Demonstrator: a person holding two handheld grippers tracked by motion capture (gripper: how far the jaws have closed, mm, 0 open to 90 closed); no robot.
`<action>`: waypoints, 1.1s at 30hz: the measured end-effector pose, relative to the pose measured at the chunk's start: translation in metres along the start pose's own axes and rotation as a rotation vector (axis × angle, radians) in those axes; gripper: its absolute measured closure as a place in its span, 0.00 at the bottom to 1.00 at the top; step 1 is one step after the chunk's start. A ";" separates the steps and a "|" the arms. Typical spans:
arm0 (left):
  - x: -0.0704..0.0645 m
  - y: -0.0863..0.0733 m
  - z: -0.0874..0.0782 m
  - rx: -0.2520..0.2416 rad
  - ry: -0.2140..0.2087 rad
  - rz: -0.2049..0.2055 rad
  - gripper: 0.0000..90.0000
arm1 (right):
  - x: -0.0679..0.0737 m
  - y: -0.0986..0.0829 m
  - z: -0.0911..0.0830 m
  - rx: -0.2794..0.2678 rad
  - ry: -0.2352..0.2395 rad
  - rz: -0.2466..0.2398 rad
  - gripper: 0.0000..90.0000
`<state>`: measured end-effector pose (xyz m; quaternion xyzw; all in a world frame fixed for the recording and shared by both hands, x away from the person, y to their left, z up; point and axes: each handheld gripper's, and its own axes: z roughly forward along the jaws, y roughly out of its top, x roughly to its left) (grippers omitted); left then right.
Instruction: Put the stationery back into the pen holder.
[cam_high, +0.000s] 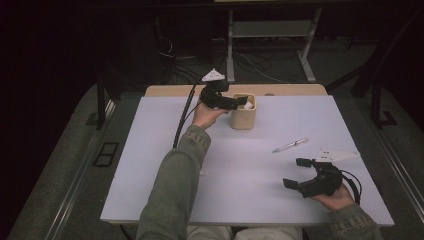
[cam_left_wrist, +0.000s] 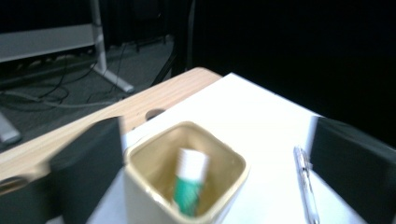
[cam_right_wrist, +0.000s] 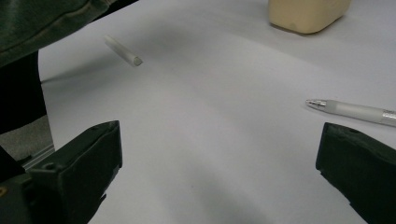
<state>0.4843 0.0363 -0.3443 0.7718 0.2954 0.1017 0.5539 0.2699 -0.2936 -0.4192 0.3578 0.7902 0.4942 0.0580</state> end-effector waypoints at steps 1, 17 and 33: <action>0.000 -0.001 -0.003 0.001 -0.002 0.002 0.00 | 0.000 0.000 0.000 -0.001 -0.001 0.002 0.00; -0.007 -0.010 -0.055 0.064 -0.003 0.052 0.00 | -0.001 0.000 -0.002 -0.005 -0.011 -0.005 0.00; -0.003 -0.024 -0.099 0.129 0.021 0.083 0.00 | -0.003 -0.001 -0.001 0.002 -0.008 0.003 0.00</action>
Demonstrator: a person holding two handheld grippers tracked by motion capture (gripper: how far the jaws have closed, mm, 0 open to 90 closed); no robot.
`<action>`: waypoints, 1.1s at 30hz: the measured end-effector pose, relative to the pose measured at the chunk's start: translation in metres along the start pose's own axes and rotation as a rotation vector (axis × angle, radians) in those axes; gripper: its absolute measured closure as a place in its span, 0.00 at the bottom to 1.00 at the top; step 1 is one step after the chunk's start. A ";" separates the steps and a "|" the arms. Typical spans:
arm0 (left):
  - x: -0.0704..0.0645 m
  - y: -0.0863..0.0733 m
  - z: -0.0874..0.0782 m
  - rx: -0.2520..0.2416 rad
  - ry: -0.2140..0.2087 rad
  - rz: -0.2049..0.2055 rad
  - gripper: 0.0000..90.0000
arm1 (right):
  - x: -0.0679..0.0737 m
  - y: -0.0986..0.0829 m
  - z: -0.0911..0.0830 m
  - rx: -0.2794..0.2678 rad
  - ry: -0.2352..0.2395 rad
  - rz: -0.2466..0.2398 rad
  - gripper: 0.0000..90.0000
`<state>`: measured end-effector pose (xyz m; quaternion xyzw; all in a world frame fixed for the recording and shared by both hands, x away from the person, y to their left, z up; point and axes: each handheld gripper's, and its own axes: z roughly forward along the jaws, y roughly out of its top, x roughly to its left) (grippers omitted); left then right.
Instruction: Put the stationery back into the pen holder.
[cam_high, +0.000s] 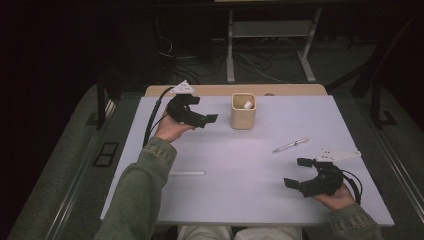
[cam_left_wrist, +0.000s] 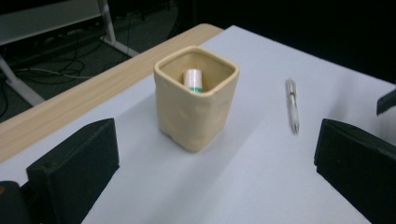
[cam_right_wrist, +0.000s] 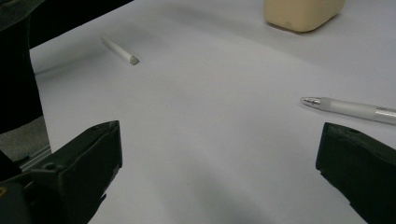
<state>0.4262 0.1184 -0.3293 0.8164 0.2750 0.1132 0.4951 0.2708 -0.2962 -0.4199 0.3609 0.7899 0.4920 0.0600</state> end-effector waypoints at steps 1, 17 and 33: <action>0.001 -0.001 -0.002 0.012 -0.001 0.009 0.00 | 0.000 0.000 0.000 0.001 0.000 -0.001 0.00; -0.008 -0.026 -0.022 0.098 -0.029 0.056 0.00 | 0.000 -0.001 0.000 0.007 -0.001 -0.001 0.00; -0.023 -0.046 -0.024 0.233 -0.082 0.136 0.00 | 0.000 -0.003 -0.001 0.015 -0.008 -0.003 0.00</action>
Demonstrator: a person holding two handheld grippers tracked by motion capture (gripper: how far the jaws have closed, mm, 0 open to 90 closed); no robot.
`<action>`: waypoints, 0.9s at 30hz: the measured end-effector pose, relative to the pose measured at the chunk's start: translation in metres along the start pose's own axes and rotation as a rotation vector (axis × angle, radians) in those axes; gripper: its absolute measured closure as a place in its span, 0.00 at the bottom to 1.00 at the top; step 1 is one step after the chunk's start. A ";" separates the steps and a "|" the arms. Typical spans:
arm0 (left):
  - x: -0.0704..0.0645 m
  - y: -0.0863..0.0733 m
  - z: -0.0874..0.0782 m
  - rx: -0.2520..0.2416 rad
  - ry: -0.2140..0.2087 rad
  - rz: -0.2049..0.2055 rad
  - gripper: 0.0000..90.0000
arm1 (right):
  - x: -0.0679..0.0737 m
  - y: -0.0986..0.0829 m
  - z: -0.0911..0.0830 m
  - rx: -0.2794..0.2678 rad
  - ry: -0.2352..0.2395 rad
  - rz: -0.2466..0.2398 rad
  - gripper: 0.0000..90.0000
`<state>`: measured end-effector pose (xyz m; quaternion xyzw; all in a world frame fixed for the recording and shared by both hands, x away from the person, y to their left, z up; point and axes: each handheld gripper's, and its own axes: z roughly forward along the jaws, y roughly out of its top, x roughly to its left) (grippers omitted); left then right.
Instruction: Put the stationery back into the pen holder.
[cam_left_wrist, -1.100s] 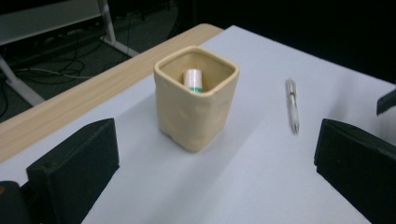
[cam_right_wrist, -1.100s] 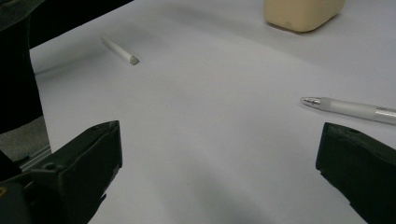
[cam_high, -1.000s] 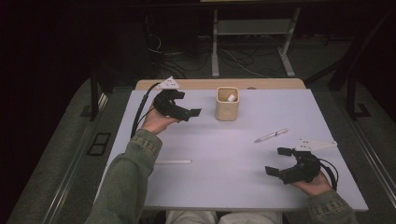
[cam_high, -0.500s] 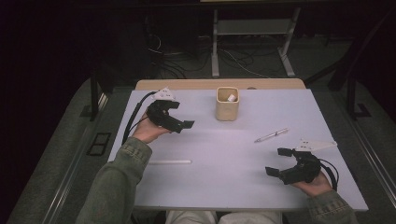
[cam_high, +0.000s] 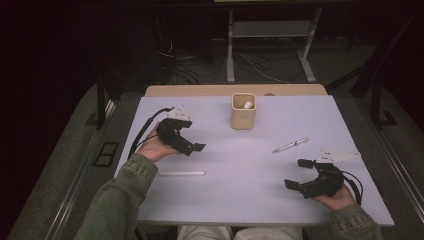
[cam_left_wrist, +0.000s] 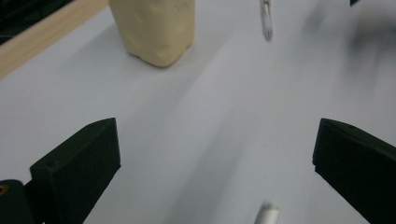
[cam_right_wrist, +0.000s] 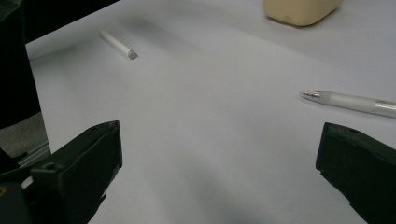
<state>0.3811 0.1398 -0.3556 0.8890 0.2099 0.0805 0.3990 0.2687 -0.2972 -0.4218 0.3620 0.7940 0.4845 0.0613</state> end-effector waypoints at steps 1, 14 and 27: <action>-0.001 -0.001 0.001 0.012 -0.004 0.007 0.00 | 0.000 0.000 0.000 -0.001 0.000 0.002 0.00; -0.014 -0.008 0.011 0.137 -0.050 0.069 0.00 | 0.001 0.000 0.001 0.002 -0.001 0.000 0.00; -0.025 -0.026 0.027 0.253 -0.099 0.105 0.00 | 0.001 -0.001 0.001 0.005 0.005 -0.001 0.00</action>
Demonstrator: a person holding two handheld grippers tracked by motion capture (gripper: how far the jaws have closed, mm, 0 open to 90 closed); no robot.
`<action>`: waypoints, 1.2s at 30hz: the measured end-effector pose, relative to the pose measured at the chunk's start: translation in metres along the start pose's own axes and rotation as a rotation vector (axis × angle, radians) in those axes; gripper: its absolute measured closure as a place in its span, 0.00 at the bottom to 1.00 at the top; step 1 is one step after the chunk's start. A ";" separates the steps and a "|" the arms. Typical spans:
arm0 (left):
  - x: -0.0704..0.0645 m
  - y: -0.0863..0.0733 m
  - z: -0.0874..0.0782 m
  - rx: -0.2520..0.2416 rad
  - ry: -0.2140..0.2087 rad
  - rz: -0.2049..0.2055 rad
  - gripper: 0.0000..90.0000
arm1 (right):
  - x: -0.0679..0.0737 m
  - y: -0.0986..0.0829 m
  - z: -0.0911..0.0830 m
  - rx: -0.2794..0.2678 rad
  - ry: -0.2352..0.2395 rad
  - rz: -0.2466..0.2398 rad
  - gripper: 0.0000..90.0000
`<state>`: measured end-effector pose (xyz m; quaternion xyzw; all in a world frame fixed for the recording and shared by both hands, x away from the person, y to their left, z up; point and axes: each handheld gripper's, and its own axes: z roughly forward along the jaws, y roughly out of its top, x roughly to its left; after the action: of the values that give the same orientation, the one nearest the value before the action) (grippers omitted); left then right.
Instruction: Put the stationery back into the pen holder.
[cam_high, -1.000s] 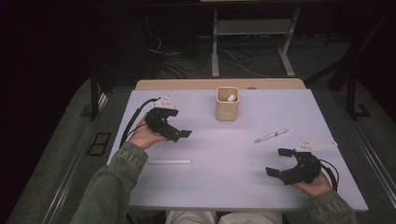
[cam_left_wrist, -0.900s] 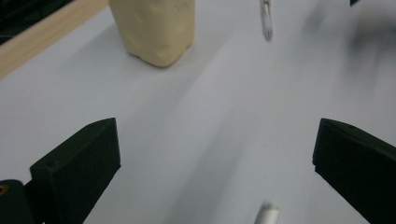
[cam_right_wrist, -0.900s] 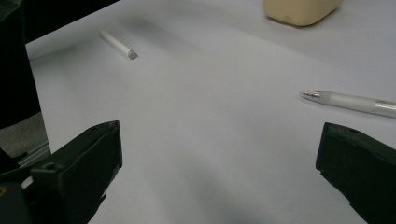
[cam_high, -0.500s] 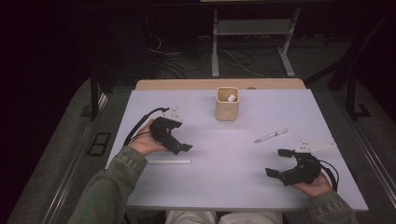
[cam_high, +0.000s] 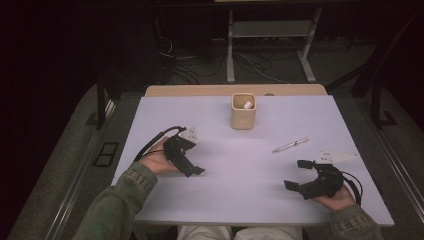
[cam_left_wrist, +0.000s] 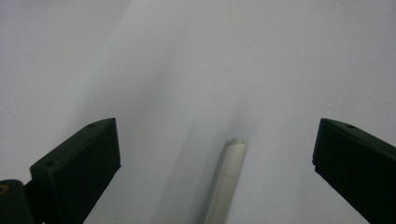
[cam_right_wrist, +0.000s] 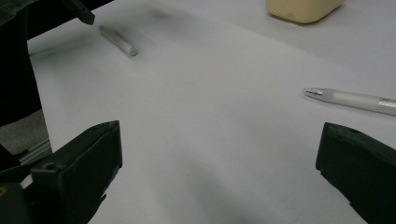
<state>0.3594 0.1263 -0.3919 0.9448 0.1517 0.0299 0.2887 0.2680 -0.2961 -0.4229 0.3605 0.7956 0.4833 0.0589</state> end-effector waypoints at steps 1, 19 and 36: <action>-0.001 -0.001 0.002 0.006 -0.005 -0.001 0.00 | 0.000 0.000 0.000 0.002 -0.001 0.000 0.00; -0.006 -0.009 0.018 0.141 -0.053 0.093 0.27 | 0.001 -0.001 0.003 0.024 0.014 -0.004 0.00; -0.007 -0.016 0.023 0.182 -0.044 0.159 0.67 | 0.001 -0.001 0.002 0.005 -0.003 -0.015 0.00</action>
<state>0.3519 0.1244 -0.4203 0.9766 0.0720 0.0180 0.2019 0.2674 -0.2942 -0.4239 0.3554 0.7995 0.4802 0.0627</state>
